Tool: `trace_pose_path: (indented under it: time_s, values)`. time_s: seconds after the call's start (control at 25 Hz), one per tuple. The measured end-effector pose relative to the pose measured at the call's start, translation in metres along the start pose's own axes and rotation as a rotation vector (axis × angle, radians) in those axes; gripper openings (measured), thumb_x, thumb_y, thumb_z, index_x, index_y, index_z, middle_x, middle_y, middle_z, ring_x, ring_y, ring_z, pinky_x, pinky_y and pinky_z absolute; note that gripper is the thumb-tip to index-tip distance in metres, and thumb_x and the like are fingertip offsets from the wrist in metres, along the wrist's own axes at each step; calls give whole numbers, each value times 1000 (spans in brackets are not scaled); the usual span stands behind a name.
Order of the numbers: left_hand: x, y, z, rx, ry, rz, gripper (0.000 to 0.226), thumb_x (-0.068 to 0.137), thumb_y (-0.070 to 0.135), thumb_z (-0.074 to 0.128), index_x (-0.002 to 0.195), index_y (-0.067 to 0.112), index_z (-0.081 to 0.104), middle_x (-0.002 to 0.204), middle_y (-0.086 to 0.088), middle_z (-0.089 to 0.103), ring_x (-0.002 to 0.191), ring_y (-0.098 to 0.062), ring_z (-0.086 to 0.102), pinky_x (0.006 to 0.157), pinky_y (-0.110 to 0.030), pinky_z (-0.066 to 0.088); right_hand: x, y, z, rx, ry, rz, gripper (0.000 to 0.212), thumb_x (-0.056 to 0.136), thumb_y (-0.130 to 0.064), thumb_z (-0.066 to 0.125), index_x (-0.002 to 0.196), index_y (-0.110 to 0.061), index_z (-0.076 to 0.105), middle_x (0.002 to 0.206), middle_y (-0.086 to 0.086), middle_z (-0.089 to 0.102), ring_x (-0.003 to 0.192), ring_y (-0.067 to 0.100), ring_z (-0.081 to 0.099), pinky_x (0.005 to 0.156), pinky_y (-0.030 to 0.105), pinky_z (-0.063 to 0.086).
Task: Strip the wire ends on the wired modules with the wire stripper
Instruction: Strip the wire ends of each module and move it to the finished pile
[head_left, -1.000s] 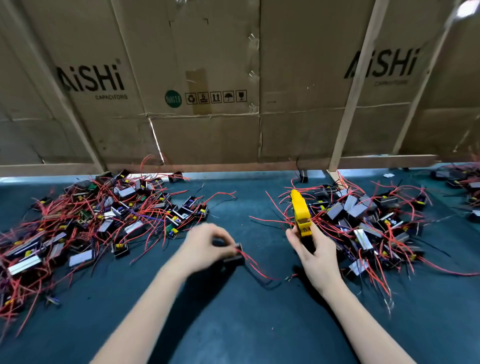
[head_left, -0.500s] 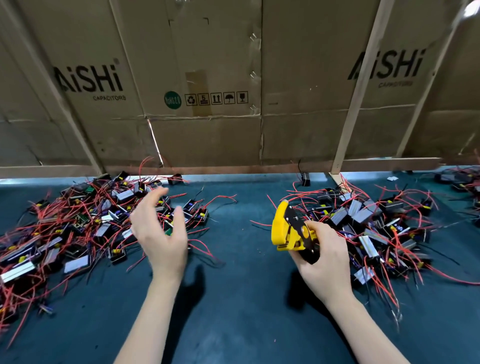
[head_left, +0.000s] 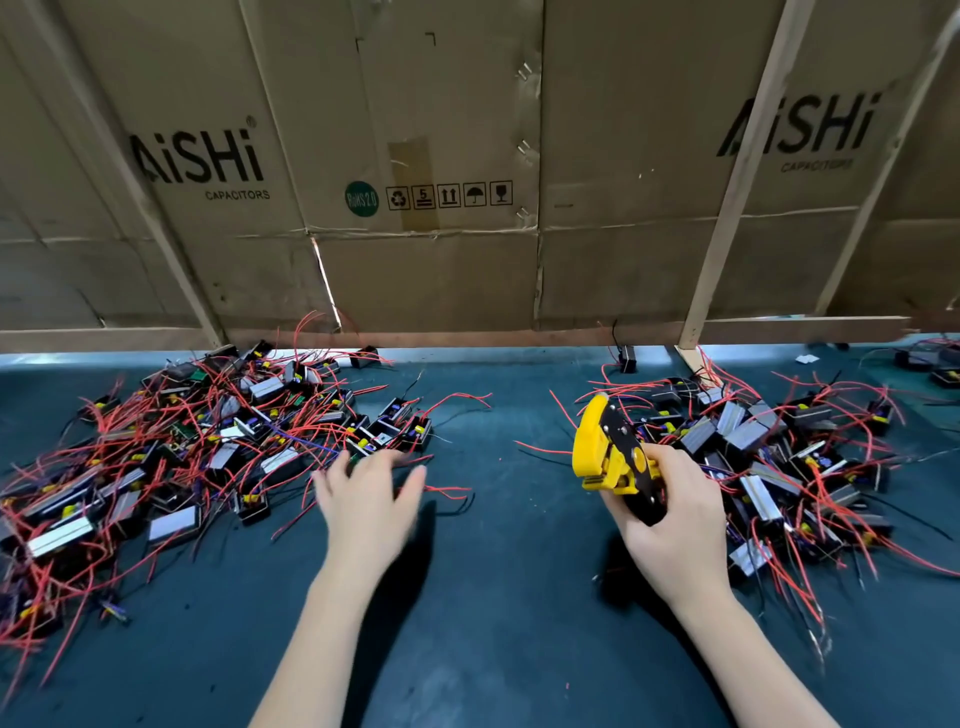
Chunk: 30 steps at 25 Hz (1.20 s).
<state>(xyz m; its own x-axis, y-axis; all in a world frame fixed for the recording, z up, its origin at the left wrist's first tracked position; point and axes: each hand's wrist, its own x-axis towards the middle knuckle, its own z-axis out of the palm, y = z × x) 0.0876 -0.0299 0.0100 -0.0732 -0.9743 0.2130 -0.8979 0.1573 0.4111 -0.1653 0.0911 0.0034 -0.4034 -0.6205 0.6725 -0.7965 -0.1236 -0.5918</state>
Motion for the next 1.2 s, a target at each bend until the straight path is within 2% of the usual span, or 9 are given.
trace_pose_path:
  time_s: [0.16, 0.28, 0.48, 0.6, 0.72, 0.8, 0.88, 1.0, 1.2]
  values:
    - [-21, 29, -1, -395, -300, 606, 36, 76, 6, 55, 107, 13, 71, 127, 1, 65, 132, -18, 48, 116, -29, 24, -1, 1, 1, 0, -5, 8, 34, 70, -18, 85, 95, -12, 63, 81, -2, 59, 73, 25, 56, 71, 51, 48]
    - [-26, 43, -20, -513, -655, 722, 43, 77, 2, 58, 111, 24, 73, 124, 21, 65, 136, 6, 37, 122, -36, 12, -1, 2, 0, -11, -1, 1, 35, 70, -20, 85, 97, -11, 63, 83, -2, 59, 76, 25, 57, 73, 51, 48]
    - [-9, 39, -88, -390, -1127, 892, 48, 93, 16, 66, 139, 23, 55, 145, 13, 50, 147, -3, 22, 122, -32, 17, 1, 1, 0, -6, -3, 42, 34, 72, -35, 73, 96, -13, 64, 83, -2, 59, 77, 25, 55, 74, 49, 47]
    - [2, 22, -125, -500, -1108, 848, 41, 96, 17, 62, 136, 14, 57, 141, -2, 56, 138, -20, 44, 109, -29, 40, 0, 1, 1, -12, -2, 49, 34, 73, -33, 76, 96, -13, 63, 83, -2, 59, 77, 24, 55, 75, 50, 47]
    - [10, 4, -126, -893, -678, 434, 17, 93, 18, 59, 100, 12, 73, 104, -15, 72, 90, -20, 69, 66, -22, 54, 0, 0, 0, -13, 0, 41, 34, 72, -32, 76, 96, -13, 63, 82, -2, 59, 76, 24, 55, 74, 49, 47]
    - [12, -13, -109, -748, -470, 224, 12, 92, 13, 61, 83, 10, 69, 79, -14, 69, 62, -16, 59, 48, -20, 43, 0, 0, -1, -6, 6, 40, 33, 72, -31, 77, 96, -13, 63, 83, -2, 59, 77, 24, 56, 74, 49, 47]
    - [9, -30, -92, -464, -717, 199, 7, 91, 15, 67, 93, 8, 65, 73, -10, 69, 59, -18, 59, 46, -23, 41, 0, 0, 0, -10, 11, 35, 33, 72, -28, 80, 96, -13, 63, 82, -2, 59, 76, 24, 56, 74, 49, 47]
    - [-7, -39, -75, -387, -1160, 227, 39, 80, 24, 80, 112, 15, 59, 84, -9, 72, 63, -18, 66, 49, -22, 46, -1, 1, 1, -22, 10, 29, 33, 73, -24, 83, 95, -12, 63, 82, -1, 58, 76, 25, 55, 73, 49, 47]
    - [-14, -13, -44, -636, -1038, 355, 22, 82, 19, 79, 98, 13, 65, 75, -10, 69, 62, -21, 67, 55, -25, 53, -1, -1, 0, -32, 11, 34, 33, 72, -19, 86, 94, -11, 63, 81, 0, 59, 75, 26, 56, 74, 50, 47]
